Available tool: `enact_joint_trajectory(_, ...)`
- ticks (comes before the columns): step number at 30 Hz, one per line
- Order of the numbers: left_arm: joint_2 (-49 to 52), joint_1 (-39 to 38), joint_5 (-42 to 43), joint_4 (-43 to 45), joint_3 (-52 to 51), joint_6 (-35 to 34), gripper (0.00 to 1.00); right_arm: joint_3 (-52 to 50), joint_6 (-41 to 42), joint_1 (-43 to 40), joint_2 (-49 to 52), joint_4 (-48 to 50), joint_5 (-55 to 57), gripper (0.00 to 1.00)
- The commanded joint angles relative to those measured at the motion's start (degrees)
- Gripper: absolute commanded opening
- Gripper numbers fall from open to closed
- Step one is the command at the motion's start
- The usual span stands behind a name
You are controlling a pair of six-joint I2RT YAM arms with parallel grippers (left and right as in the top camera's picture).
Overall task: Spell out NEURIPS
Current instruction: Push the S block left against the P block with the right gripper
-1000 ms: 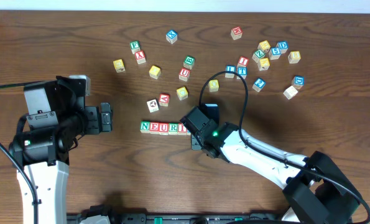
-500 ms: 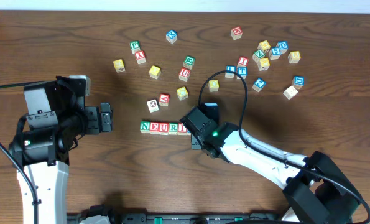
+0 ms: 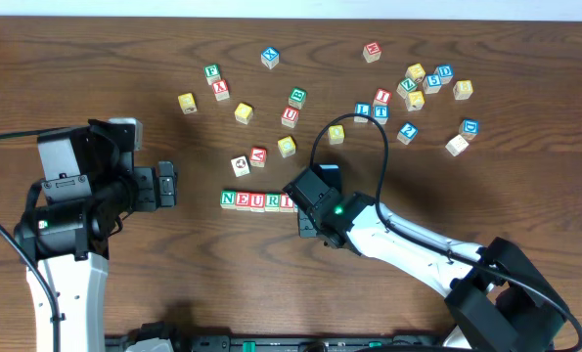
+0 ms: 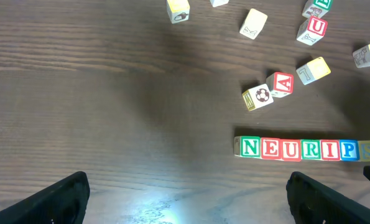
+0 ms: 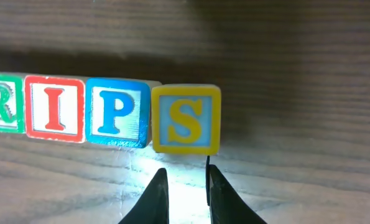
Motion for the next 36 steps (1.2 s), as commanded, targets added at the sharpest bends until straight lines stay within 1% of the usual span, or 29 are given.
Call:
enact_joint_trajectory(1, -0.04, 0.17, -0.2, -0.02, 0.83, 0.9, 0.99, -0.31, 0.39, 0.33, -0.46, -1.27, -2.54, 0.15)
enact_joint_trajectory(4, -0.04, 0.17, -0.2, -0.02, 0.83, 0.9, 0.99, -0.31, 2.69, 0.33, -0.46, -5.57, -3.04, 0.15)
enact_joint_trajectory(6, -0.04, 0.17, -0.2, -0.02, 0.83, 0.92, 0.99, -0.31, 4.63, 0.31, -0.46, -9.27, -1.44, 0.15)
enact_joint_trajectory(8, -0.04, 0.17, -0.2, -0.02, 0.83, 0.92, 0.99, -0.31, 6.58, 0.31, -0.46, -12.46, 2.19, 0.15)
enact_joint_trajectory(11, -0.04, 0.17, -0.2, -0.02, 0.83, 0.92, 0.99, -0.31, 7.61, 0.26, -0.46, -14.03, 7.93, 0.15)
enact_joint_trajectory(15, -0.04, 0.17, -0.2, -0.02, 0.83, 0.92, 0.99, -0.31, 6.78, 0.15, -0.46, -11.21, 15.21, 0.15)
enact_joint_trajectory(17, -0.04, 0.17, -0.2, -0.02, 0.83, 0.92, 0.99, -0.31, 4.2, 0.15, -0.46, -7.96, 16.48, 0.15)
enact_joint_trajectory(20, -0.04, 0.17, -0.2, -0.02, 0.83, 0.92, 0.99, -0.31, 2.34, 0.15, -0.46, -4.02, 15.23, 0.15)
enact_joint_trajectory(24, -0.04, 0.17, -0.2, -0.02, 0.83, 0.9, 0.99, -0.31, 2.14, 0.15, -0.46, -1.36, 11.5, 0.15)
enact_joint_trajectory(36, -0.04, 0.17, -0.2, -0.02, 0.83, 0.9, 0.99, -0.31, 1.95, 0.15, -0.46, -0.92, 9.25, 0.15)
